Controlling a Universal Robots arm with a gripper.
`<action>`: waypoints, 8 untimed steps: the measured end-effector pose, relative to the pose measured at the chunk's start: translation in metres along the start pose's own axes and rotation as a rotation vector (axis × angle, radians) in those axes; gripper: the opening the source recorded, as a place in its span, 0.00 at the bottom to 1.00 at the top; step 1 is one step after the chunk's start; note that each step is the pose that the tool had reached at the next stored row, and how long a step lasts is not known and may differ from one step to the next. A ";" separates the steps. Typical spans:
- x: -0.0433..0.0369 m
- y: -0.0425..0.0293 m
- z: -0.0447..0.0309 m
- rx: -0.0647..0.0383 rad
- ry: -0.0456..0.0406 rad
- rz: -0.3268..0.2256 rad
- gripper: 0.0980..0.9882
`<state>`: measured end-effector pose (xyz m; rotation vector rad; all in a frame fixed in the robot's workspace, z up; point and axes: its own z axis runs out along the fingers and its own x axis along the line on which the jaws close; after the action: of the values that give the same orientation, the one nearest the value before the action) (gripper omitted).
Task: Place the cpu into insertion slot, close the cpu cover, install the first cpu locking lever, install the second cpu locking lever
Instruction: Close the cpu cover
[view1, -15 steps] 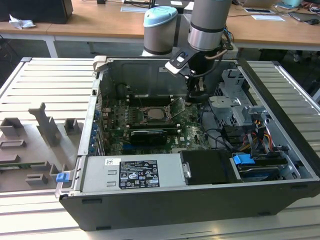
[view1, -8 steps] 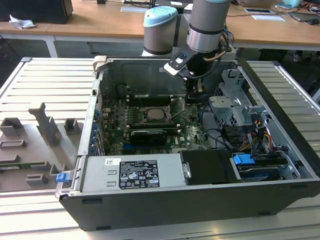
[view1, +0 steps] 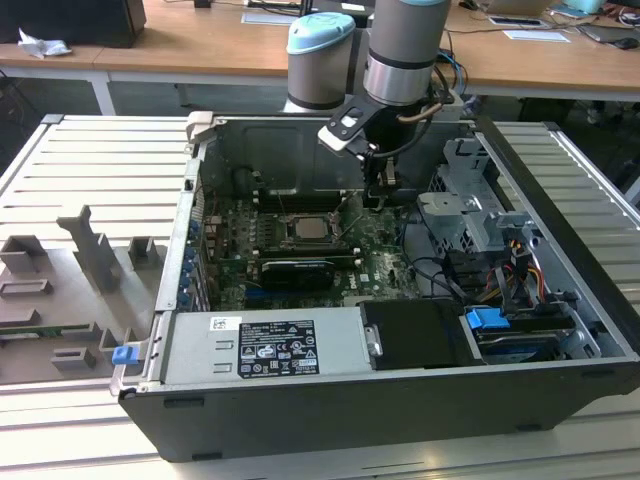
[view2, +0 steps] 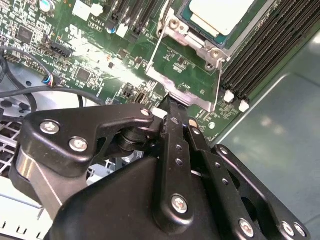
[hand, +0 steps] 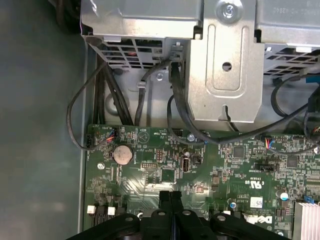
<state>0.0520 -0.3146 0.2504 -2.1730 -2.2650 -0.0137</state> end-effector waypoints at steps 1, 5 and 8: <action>0.0000 -0.0004 0.0000 0.000 0.0000 0.000 0.01; 0.0001 -0.0018 0.0000 0.000 0.0000 0.000 0.01; 0.0001 -0.0032 0.0000 0.000 0.0000 0.000 0.01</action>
<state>0.0488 -0.3146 0.2504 -2.1729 -2.2651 -0.0137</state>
